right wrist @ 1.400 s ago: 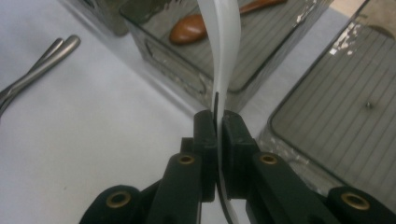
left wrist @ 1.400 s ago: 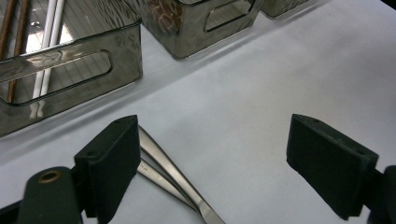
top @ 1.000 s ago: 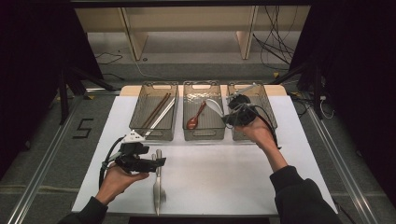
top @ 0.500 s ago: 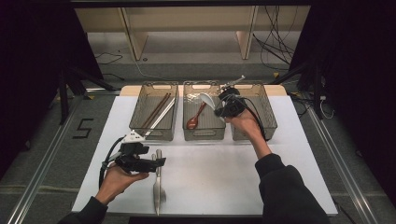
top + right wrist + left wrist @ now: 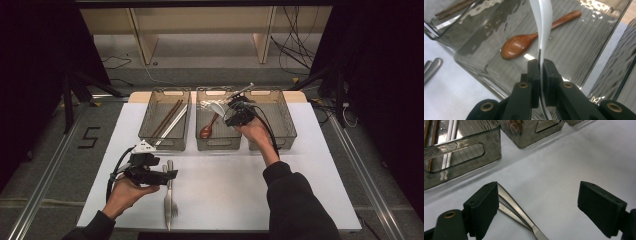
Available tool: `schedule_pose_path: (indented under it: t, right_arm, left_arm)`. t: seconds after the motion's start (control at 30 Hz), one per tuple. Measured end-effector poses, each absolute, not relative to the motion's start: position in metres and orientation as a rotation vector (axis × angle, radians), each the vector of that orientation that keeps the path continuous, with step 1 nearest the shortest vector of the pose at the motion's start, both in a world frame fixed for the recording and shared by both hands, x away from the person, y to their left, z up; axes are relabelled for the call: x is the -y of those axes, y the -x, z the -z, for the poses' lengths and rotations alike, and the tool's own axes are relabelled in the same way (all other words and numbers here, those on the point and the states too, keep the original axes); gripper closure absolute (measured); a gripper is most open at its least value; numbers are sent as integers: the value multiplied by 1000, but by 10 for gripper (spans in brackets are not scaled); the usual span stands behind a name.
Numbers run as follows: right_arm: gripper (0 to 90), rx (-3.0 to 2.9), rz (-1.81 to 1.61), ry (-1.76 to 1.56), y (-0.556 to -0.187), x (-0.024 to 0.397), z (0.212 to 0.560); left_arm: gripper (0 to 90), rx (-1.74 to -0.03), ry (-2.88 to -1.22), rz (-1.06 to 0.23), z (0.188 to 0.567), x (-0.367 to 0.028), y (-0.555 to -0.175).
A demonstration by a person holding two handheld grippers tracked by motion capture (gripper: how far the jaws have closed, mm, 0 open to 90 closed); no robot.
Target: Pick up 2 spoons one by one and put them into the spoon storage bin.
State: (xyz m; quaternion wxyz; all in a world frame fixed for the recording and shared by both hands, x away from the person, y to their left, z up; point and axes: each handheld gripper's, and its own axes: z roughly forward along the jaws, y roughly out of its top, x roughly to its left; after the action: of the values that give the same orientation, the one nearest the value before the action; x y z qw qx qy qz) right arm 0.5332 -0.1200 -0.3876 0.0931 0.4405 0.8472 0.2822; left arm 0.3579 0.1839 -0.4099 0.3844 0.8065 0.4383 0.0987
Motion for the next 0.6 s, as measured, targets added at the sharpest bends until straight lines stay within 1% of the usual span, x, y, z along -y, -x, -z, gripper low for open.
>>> schedule_pose_path:
  t: [0.43,0.6]
  right_arm:
    - [855,-2559,-787,-1331,-536,112,403]
    - [837,-2607,-760,-1333,-536,107,409]
  left_arm:
    - [166,-1127,-2079,-252,412,-185,-359]
    - [164,-1132,-2080,-249,413,-184,-359]
